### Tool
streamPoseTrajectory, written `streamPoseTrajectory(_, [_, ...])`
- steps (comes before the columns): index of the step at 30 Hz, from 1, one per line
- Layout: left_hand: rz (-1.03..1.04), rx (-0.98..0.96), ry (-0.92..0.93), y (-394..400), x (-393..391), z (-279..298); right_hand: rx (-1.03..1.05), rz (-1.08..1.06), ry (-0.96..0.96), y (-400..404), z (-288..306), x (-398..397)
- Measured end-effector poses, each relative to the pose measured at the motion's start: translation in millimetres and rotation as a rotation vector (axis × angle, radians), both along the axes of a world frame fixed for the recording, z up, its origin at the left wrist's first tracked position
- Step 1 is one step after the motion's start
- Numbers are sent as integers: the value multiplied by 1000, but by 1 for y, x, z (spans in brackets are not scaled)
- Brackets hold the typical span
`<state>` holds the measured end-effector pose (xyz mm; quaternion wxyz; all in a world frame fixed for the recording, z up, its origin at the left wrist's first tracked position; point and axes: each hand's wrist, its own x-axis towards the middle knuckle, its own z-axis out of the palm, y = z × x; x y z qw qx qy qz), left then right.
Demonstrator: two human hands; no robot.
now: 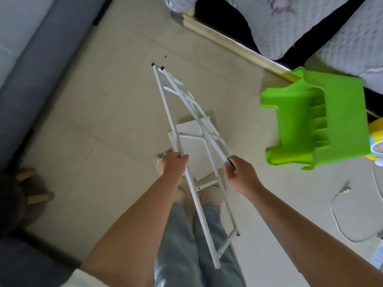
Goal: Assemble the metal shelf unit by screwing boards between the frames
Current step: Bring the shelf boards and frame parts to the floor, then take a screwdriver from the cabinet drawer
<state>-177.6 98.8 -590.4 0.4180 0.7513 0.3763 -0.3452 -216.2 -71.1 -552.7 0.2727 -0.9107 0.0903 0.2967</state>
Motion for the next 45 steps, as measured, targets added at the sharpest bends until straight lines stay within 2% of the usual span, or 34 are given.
streamPoseTrajectory(4, [198, -137, 45, 3, 26, -77, 5, -79, 0, 8, -79, 24])
streamPoseTrajectory(11, [308, -199, 3, -17, 28, -212, -33, -23, -6, 9, -214, 28])
streamPoseTrajectory(16, [494, -281, 18, -15, 8, -271, -74, 20, 35, 9, -271, 13])
streamPoseTrajectory(20, [423, -253, 154, -13, -1, -306, -82, 82, 139, 19, -302, -1])
streamPoseTrajectory(23, [256, -224, 202, -10, -4, -315, -98, 94, 210, 21, -317, -8])
streamPoseTrajectory(24, [145, -178, 190, -9, -4, -315, -97, 98, 232, 20, -319, -10])
streamPoseTrajectory(27, [-452, 34, 108, -9, -4, -299, -103, 175, 237, 16, -314, -18])
streamPoseTrajectory(30, [-824, 101, -18, -19, -11, -269, -93, 134, 180, 11, -292, -24])
streamPoseTrajectory(33, [-1079, 134, -122, -44, -22, -229, -88, -21, 111, 0, -253, -30])
streamPoseTrajectory(35, [-1240, 236, -209, -65, -27, -198, -110, -113, 77, -15, -221, -37])
streamPoseTrajectory(38, [-1441, 366, -523, -96, -32, -145, -151, -297, 32, -43, -172, -54])
streamPoseTrajectory(40, [-1569, 338, -675, -119, -38, -110, -175, -448, -41, -61, -139, -70])
streamPoseTrajectory(43, [-1827, 327, -806, -157, -53, -65, -202, -655, -149, -88, -91, -102])
streamPoseTrajectory(45, [-1965, 290, -831, -188, -72, -33, -231, -791, -184, -104, -60, -132])
